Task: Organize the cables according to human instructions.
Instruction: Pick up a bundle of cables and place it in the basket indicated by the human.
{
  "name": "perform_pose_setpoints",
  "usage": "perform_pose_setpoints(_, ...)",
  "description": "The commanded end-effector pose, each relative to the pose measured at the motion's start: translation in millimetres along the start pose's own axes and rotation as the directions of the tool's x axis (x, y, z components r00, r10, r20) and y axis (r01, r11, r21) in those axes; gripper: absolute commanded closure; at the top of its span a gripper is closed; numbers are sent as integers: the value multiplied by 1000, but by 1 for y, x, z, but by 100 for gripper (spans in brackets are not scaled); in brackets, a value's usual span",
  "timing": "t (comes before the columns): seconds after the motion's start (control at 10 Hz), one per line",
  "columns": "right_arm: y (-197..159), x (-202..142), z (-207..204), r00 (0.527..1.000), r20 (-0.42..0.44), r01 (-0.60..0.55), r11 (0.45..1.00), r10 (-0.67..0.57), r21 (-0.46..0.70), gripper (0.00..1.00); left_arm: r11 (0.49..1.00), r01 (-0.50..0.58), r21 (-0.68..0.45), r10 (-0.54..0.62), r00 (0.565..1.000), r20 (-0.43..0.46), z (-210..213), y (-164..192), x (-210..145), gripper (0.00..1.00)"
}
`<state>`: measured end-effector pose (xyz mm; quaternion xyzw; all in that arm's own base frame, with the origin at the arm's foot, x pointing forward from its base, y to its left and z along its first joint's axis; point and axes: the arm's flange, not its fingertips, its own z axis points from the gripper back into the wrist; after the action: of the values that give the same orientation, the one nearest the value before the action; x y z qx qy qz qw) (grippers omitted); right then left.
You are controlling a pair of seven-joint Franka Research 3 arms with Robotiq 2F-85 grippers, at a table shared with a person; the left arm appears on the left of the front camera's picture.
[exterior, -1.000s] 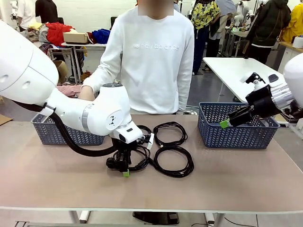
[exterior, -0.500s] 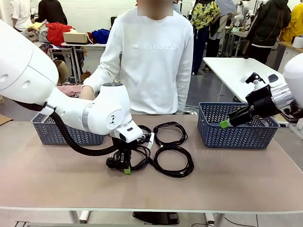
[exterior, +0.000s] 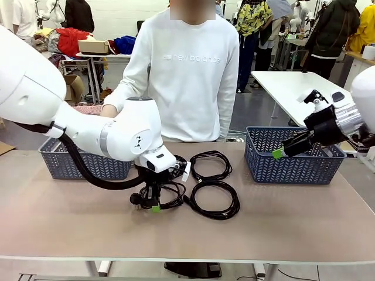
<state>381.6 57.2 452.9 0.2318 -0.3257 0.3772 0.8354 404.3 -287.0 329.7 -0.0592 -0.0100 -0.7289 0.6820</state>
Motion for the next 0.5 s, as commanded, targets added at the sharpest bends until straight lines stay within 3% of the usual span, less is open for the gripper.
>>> perform_pose_setpoints(0.0, -4, 0, -4, 999, 27, -26, 1000, 26, 7, 0, 1000, -13, 11, 13, 1000, -17, 21, -17, 1, 100)
perform_pose_setpoints(0.4, -4, 0, -4, 999, 27, -26, 1000, 26, 7, 0, 988, 6, 155, -1, 1000, -30, 82, -18, 19, 100)
